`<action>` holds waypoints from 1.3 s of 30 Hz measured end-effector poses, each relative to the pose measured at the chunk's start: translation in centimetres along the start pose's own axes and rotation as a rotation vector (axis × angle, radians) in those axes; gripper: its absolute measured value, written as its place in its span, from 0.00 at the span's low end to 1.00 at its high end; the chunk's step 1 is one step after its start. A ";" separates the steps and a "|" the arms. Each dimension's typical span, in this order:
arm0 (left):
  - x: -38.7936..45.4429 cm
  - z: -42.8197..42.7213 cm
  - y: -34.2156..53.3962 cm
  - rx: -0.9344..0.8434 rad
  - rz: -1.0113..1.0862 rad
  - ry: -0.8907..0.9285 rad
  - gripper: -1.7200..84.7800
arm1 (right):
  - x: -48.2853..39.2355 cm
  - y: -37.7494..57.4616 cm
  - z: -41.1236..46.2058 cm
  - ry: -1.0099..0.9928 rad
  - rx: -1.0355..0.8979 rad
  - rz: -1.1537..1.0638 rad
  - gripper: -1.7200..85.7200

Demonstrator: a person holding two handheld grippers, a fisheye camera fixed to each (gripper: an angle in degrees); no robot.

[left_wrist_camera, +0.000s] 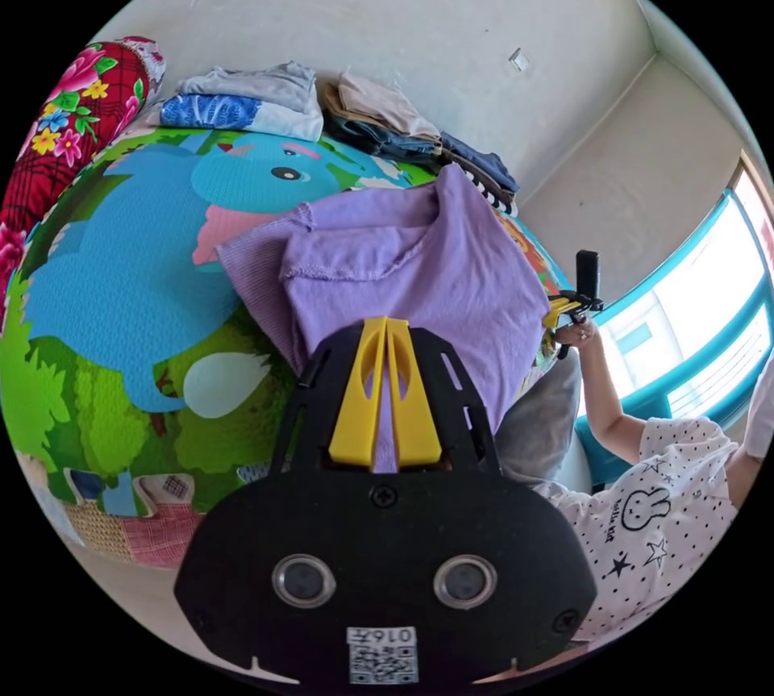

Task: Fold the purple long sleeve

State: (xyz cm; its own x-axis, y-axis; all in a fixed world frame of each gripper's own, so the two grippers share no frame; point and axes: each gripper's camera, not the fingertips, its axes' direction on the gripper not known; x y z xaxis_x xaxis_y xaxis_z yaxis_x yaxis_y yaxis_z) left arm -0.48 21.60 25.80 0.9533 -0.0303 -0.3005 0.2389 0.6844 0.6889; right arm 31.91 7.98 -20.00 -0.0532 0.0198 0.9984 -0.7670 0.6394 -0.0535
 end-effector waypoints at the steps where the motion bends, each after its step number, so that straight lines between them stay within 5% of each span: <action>1: -0.3 -0.3 0.9 0.015 -0.008 0.019 0.01 | -0.1 -0.2 -0.4 0.009 -0.015 0.007 0.07; 30: 3.1 -7.2 10.4 0.099 -0.017 0.096 0.01 | -2.7 2.0 -5.2 0.208 0.043 0.106 0.04; 39: 4.7 -14.4 8.5 0.154 0.050 -0.149 0.08 | -8.2 -1.8 -3.6 0.424 0.145 -0.063 0.12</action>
State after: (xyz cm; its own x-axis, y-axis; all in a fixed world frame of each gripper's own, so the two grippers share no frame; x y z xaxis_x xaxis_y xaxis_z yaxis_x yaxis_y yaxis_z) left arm 3.40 37.74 20.76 0.9788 -0.1138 -0.1705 0.2049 0.5688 0.7965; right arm 36.03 9.42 -27.99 0.2398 0.3169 0.9176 -0.8436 0.5358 0.0354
